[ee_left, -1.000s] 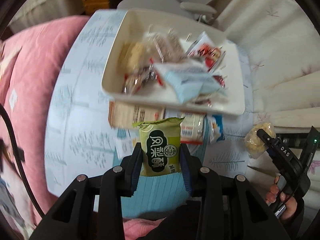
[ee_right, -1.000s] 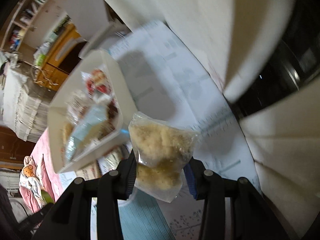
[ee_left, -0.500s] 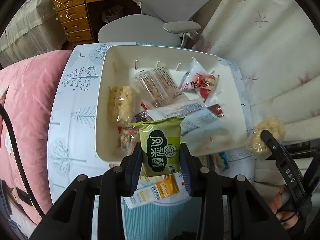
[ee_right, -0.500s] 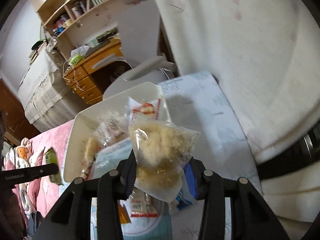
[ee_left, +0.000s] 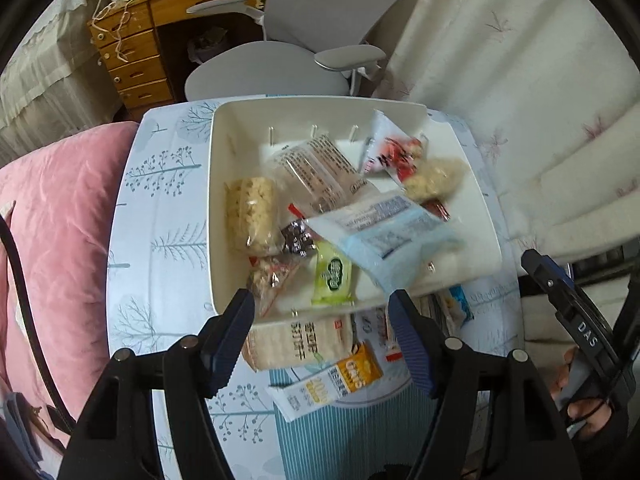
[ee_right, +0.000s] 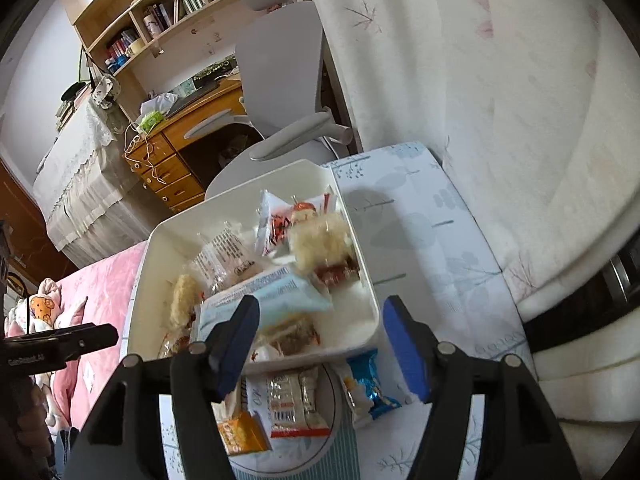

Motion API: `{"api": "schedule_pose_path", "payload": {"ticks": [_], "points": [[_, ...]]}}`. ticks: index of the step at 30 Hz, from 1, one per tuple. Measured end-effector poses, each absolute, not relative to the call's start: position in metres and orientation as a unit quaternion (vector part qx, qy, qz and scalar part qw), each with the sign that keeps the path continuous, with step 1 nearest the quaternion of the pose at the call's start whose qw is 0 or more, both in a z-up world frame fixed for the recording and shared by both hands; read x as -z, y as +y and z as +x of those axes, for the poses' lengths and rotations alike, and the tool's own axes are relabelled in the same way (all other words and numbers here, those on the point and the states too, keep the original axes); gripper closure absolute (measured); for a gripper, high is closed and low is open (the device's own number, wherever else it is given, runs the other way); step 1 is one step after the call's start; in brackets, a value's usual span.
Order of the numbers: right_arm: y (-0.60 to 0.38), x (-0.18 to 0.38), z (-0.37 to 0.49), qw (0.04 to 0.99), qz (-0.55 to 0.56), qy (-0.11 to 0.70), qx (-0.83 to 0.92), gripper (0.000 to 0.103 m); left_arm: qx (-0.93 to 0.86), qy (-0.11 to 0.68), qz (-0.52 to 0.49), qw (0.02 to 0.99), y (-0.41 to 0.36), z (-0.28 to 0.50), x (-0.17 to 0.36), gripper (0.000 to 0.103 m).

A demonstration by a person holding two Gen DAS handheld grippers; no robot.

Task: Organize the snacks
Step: 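Carry both packs over the white tray and release them inside, then grasp the orange OATS bar with left gripper while right grasps the blue pack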

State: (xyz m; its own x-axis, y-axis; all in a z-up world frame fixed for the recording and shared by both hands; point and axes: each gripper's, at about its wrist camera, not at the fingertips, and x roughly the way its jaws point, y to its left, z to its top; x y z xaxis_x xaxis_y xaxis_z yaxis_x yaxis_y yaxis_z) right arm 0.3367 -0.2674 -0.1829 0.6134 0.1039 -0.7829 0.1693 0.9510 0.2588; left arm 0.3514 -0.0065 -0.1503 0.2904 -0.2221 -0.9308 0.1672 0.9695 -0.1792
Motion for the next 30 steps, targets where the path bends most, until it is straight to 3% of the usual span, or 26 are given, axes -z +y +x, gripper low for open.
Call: {"api": "schedule_pose_path", "payload": {"ticks": [16, 30], "points": [[-0.248, 0.224, 0.284, 0.903, 0.067, 0.424, 0.025, 0.038, 0.243, 0.581, 0.082, 0.773, -0.043, 0.301, 0.169, 0.025], [-0.224, 0.283, 0.273, 0.896, -0.019, 0.44, 0.051, 0.039, 0.293, 0.619, 0.209, 0.698, -0.075, 0.283, 0.255, 0.025]]}}
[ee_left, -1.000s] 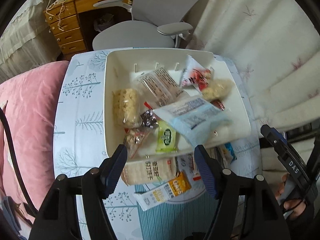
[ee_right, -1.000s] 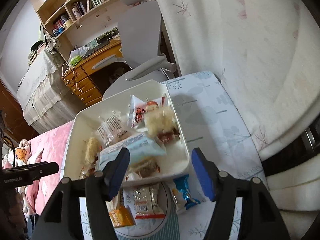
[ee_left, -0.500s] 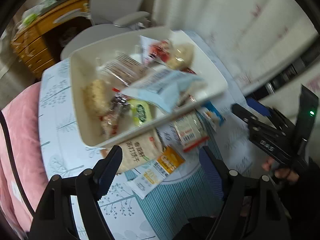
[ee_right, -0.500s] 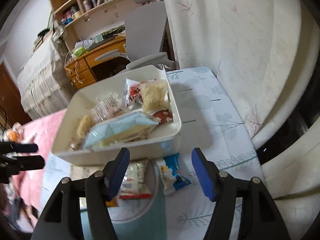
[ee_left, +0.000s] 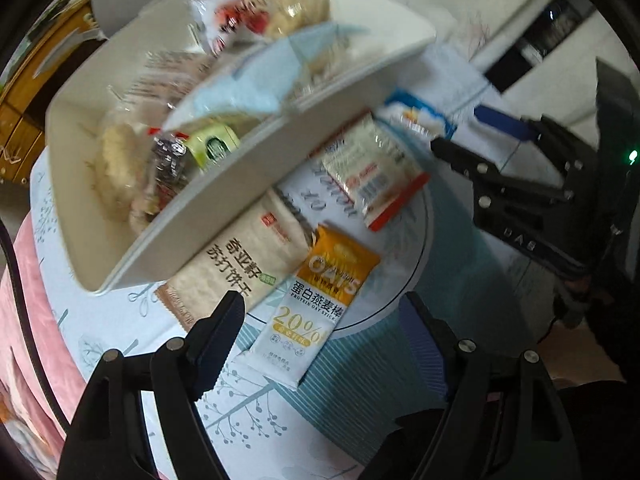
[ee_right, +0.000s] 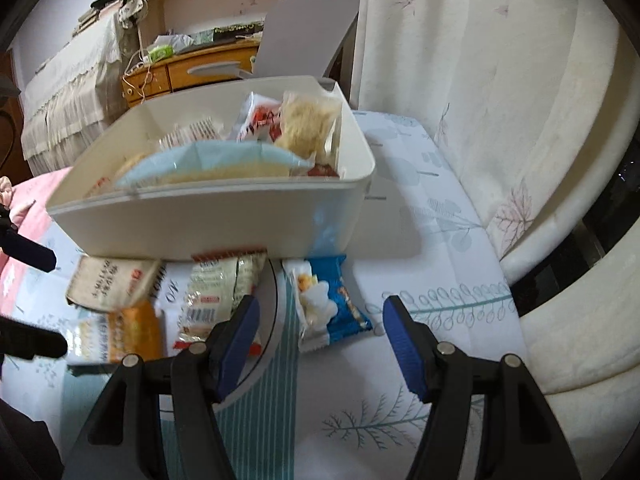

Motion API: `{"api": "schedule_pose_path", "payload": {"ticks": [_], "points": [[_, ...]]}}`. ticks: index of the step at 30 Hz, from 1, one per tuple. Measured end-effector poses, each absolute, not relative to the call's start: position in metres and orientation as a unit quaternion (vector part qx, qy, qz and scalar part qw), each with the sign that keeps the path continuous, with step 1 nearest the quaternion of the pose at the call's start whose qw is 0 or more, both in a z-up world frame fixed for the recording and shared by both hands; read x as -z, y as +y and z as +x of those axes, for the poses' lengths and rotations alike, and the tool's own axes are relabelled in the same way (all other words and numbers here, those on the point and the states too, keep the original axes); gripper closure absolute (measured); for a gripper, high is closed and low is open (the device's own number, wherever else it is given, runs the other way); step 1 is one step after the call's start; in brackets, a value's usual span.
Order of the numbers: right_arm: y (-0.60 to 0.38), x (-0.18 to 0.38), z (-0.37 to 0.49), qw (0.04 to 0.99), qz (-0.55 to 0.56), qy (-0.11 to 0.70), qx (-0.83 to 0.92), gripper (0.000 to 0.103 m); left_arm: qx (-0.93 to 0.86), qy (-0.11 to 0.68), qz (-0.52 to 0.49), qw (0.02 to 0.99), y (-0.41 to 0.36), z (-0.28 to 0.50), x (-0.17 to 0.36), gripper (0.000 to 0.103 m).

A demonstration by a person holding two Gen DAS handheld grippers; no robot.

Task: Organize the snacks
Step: 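Grasp the orange OATS bar with left gripper while right grasps the blue pack, then lift both packs over the white tray and open both grippers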

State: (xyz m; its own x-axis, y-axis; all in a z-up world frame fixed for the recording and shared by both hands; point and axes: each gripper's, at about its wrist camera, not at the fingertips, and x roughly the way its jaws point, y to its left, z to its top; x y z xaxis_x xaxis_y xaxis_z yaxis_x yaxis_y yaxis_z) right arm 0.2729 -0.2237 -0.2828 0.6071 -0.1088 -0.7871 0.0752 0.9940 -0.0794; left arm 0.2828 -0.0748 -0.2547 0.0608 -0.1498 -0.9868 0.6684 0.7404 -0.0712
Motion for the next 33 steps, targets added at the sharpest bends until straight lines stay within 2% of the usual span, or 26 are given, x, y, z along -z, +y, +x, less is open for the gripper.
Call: {"api": "schedule_pose_path", "payload": {"ticks": [8, 11, 16, 18, 19, 21, 23, 33], "points": [[-0.221, 0.302, 0.28, 0.893, -0.041, 0.443, 0.065, 0.041, 0.283, 0.634, 0.251, 0.674, -0.078, 0.279, 0.295, 0.025], [-0.223, 0.308, 0.285, 0.892, -0.047, 0.444, 0.07, 0.041, 0.279, 0.642, 0.25, 0.669, -0.078, 0.279, 0.304, 0.032], [-0.224, 0.315, 0.29, 0.887, -0.051, 0.453, 0.07, 0.047, 0.279, 0.631, 0.259, 0.676, -0.078, 0.273, 0.305, 0.033], [-0.225, 0.316, 0.292, 0.885, -0.05, 0.457, 0.068, 0.057, 0.277, 0.625, 0.264, 0.681, -0.077, 0.27, 0.305, 0.039], [-0.225, 0.317, 0.292, 0.884, -0.05, 0.46, 0.069, 0.057, 0.277, 0.623, 0.265, 0.681, -0.077, 0.269, 0.305, 0.041], [-0.226, 0.317, 0.293, 0.882, -0.049, 0.463, 0.07, 0.059, 0.291, 0.631, 0.253, 0.673, -0.075, 0.264, 0.306, 0.052], [-0.226, 0.316, 0.293, 0.879, -0.041, 0.47, 0.07, 0.062, 0.293, 0.642, 0.248, 0.664, -0.074, 0.26, 0.311, 0.056], [-0.218, 0.309, 0.28, 0.858, 0.008, 0.507, 0.081, 0.069, 0.308, 0.647, 0.241, 0.655, -0.066, 0.25, 0.297, 0.065]]}}
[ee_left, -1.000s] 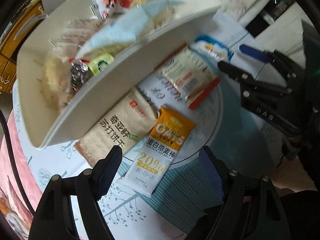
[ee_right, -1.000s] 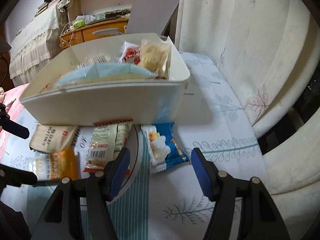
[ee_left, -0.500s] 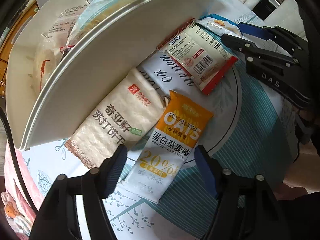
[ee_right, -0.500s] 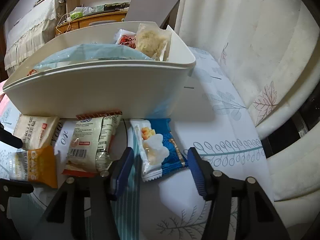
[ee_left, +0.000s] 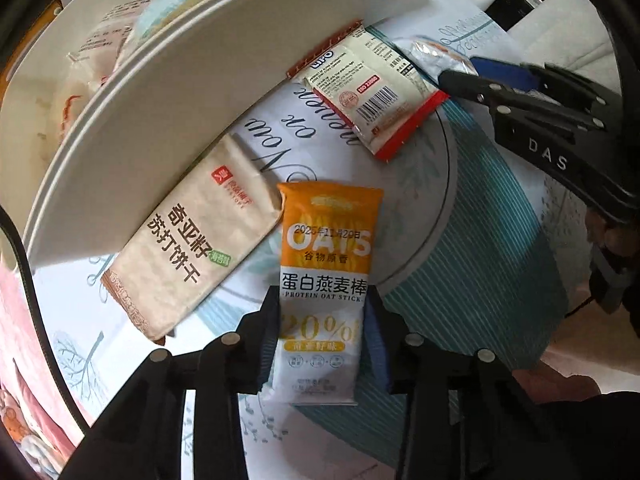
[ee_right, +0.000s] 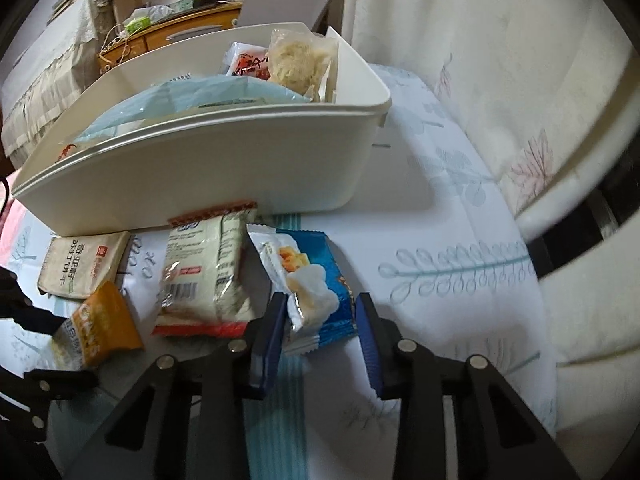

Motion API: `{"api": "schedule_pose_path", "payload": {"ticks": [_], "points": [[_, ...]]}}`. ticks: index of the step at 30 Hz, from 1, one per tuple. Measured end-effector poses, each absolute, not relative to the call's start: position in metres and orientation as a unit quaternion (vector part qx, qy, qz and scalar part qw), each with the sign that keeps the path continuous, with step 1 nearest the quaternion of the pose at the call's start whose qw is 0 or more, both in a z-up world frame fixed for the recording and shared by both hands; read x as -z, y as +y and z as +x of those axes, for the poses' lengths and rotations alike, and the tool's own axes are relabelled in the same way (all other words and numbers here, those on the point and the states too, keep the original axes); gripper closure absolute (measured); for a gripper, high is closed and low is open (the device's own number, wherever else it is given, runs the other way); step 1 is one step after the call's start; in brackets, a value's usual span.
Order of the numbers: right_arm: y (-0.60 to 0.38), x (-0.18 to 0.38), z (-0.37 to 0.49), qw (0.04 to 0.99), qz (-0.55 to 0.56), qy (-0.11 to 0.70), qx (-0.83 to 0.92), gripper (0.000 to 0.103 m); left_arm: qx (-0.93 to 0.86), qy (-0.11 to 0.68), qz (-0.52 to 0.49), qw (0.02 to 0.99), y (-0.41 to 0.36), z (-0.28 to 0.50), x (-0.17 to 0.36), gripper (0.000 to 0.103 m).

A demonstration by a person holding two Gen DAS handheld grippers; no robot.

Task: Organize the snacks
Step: 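Lift both packs over the white tray and open both grippers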

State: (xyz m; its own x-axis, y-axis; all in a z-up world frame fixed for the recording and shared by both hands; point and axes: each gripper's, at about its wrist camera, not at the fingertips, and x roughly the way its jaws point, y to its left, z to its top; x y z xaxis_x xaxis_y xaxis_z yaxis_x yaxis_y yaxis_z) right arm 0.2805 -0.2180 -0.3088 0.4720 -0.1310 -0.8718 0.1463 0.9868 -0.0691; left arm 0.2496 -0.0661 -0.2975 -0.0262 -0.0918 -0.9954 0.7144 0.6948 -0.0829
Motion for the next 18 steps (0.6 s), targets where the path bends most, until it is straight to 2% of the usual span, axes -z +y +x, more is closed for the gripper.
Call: {"api": "schedule_pose_path", "payload": {"ticks": [10, 18], "points": [[-0.21, 0.278, 0.249, 0.84, 0.112, 0.519, 0.107, 0.07, 0.28, 0.658, 0.208, 0.667, -0.017, 0.236, 0.257, 0.065], [-0.203, 0.232, 0.237, 0.855, 0.131, 0.488, 0.116, 0.07, 0.258, 0.673, 0.167, 0.672, 0.034, 0.247, 0.21, 0.065]]}}
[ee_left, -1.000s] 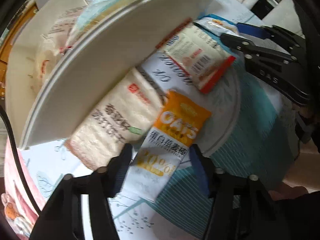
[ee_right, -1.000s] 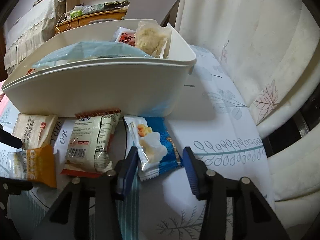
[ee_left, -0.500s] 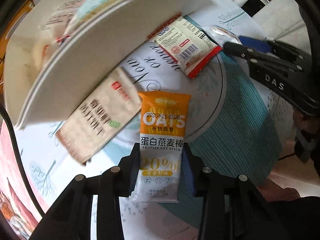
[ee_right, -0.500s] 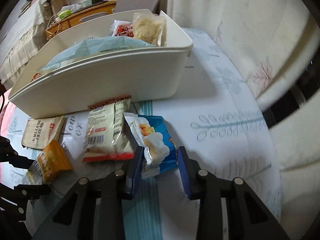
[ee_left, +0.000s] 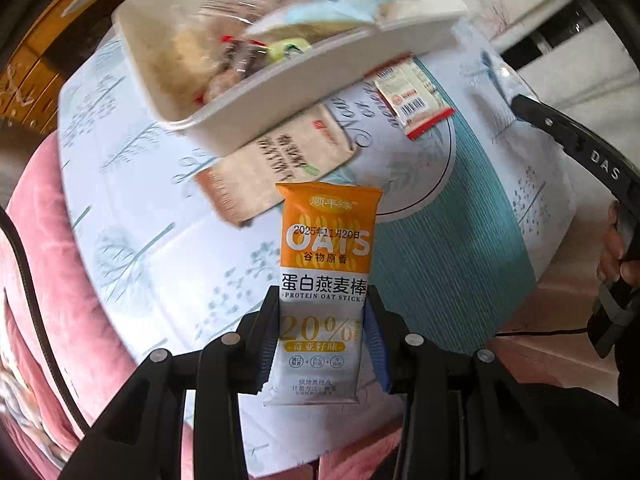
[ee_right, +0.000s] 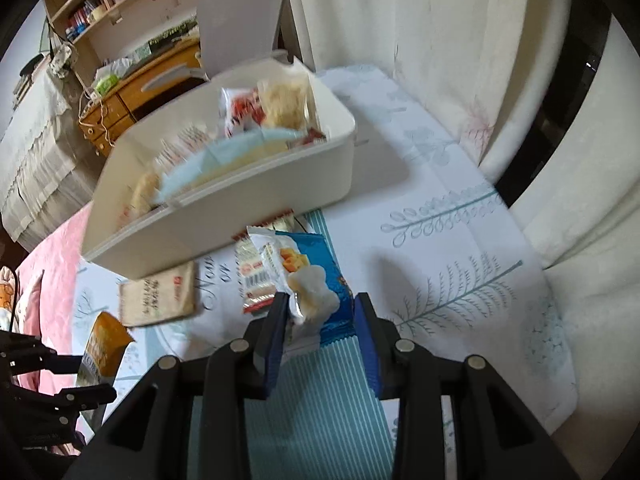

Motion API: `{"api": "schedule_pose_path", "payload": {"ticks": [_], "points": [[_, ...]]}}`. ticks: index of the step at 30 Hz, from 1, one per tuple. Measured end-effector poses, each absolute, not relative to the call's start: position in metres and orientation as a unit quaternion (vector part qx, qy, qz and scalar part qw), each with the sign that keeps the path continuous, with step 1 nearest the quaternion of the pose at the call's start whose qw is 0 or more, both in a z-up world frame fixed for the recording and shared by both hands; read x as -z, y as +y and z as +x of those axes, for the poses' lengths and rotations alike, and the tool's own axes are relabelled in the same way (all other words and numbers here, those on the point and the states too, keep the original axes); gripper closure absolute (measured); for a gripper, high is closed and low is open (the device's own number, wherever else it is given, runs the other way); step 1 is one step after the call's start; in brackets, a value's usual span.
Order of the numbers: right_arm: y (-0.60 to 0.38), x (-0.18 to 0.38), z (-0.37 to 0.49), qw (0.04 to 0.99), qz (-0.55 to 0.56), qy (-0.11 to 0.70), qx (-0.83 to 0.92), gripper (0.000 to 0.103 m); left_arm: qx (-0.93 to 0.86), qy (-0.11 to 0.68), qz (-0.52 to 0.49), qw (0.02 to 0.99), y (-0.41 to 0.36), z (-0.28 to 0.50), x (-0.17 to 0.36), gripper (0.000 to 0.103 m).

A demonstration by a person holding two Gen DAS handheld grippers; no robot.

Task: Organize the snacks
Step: 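Lift both packs over the white tray and open both grippers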

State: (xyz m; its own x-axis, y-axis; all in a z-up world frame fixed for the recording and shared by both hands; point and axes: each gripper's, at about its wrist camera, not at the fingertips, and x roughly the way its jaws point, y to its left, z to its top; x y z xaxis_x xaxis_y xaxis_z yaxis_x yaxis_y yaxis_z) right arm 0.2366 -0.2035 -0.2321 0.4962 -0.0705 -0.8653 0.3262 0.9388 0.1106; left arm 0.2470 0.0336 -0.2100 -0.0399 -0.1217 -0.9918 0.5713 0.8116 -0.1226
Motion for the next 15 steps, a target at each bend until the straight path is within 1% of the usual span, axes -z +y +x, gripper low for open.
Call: {"api": "schedule_pose_path", "payload": {"ticks": [8, 15], "points": [[-0.199, 0.19, 0.242, 0.875, 0.126, 0.459, 0.091, 0.07, 0.244, 0.655, 0.112, 0.706, 0.063, 0.271, 0.157, 0.065], [-0.211, 0.164, 0.271, 0.889, 0.132, 0.433, 0.064, 0.07, 0.221, 0.62, 0.088, 0.748, 0.056, 0.304, 0.117, 0.065]]}}
